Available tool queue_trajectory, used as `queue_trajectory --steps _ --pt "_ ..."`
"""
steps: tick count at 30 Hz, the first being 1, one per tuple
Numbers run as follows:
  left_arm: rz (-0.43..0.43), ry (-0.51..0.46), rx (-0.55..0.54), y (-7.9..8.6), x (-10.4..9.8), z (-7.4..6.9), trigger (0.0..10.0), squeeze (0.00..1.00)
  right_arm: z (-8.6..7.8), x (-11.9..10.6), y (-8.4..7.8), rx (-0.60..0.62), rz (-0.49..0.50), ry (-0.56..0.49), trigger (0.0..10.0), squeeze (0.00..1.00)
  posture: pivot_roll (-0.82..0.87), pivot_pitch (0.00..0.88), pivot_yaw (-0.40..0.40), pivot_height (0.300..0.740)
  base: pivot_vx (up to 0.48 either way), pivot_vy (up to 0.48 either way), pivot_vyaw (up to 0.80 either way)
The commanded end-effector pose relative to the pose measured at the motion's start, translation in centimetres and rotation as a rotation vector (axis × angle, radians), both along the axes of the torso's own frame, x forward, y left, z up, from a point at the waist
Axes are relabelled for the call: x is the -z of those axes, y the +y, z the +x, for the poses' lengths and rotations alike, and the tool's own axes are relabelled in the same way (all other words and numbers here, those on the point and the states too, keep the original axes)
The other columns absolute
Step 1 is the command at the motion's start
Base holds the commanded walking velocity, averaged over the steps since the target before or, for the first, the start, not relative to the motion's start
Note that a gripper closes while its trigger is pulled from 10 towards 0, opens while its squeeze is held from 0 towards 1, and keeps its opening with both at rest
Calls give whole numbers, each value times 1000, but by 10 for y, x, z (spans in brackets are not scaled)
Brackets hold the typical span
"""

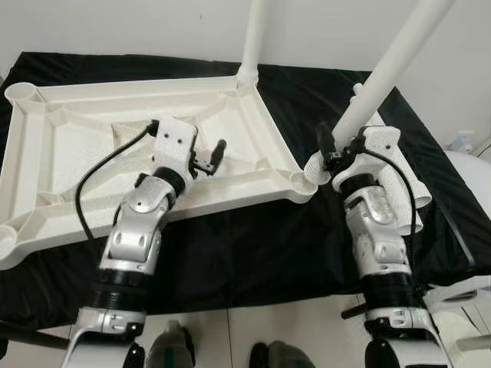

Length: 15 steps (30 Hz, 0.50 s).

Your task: Building children table

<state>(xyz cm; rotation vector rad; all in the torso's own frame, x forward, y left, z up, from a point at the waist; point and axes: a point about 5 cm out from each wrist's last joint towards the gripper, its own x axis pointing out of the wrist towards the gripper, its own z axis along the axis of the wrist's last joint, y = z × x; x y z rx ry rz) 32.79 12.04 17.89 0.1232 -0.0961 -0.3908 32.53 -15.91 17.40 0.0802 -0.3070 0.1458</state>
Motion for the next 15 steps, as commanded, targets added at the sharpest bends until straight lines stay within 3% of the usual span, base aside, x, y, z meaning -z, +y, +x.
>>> queue_trajectory --steps 1,8,12,15 --pt "-45 -30 -386 19 2 3 10000 0 -2 -1 0 11 -5 -19 10000 0 29 25 -69 740 0 0 0" --pt "-49 -45 -395 25 3 -8 10000 0 -13 -9 6 25 -26 -70 10000 0 32 42 -62 740 0 0 0" --pt "-32 -58 -426 32 2 -22 10000 0 -28 -13 3 62 -44 -109 10000 0 32 51 -59 740 0 0 0" --pt "-72 -43 -451 34 4 -27 10000 0 -33 -12 1 75 -33 -114 10000 0 34 51 -60 740 0 0 0"
